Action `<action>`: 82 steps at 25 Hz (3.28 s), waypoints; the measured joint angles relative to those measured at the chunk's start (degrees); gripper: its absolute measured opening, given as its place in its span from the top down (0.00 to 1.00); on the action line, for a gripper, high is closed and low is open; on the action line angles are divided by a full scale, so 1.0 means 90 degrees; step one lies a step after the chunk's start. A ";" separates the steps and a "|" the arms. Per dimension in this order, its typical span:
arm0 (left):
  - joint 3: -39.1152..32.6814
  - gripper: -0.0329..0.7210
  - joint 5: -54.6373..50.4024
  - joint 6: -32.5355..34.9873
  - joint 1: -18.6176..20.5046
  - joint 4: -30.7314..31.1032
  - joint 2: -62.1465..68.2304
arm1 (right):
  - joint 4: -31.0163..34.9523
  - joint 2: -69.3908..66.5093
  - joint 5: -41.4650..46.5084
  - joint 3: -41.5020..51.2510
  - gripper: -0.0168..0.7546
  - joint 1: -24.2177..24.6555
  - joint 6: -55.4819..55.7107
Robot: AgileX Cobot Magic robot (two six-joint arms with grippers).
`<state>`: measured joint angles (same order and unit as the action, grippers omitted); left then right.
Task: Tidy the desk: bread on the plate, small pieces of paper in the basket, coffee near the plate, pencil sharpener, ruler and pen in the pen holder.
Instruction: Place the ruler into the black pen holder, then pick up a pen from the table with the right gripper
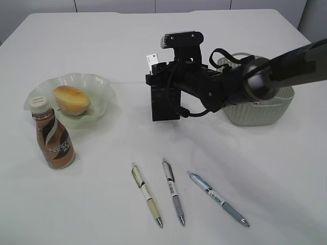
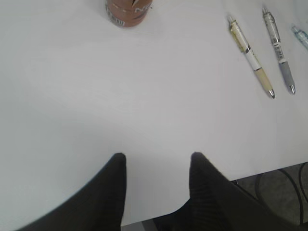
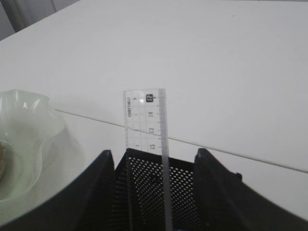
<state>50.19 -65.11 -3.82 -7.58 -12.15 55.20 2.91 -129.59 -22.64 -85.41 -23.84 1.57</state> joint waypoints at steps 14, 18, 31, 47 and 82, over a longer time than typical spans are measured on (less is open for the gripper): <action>0.0000 0.54 -0.0015 0.0000 0.0000 0.0000 0.0000 | 0.0000 0.0872 0.1174 -0.0014 0.42 0.0000 0.0000; 0.0000 0.54 -0.0015 0.0000 0.0000 0.0000 0.0000 | -0.0209 0.1440 0.2270 -0.0014 0.42 0.0000 0.0000; 0.0000 0.55 -0.0389 0.0000 0.0000 0.0062 0.0000 | -0.0323 0.3031 0.8015 -0.0024 0.42 0.0000 0.0000; 0.0000 0.55 -0.0639 0.0000 0.0000 0.0175 0.0000 | 0.0875 0.3065 0.9724 0.0619 0.42 0.0000 -0.0669; 0.0000 0.55 -0.0642 0.0000 0.0000 0.0006 0.0000 | -0.0440 0.1052 0.8570 0.0971 0.42 -0.0655 -0.0428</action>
<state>50.19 -70.89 -3.82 -7.58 -12.10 55.20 -1.05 -120.12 54.49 -76.67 -29.73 -2.29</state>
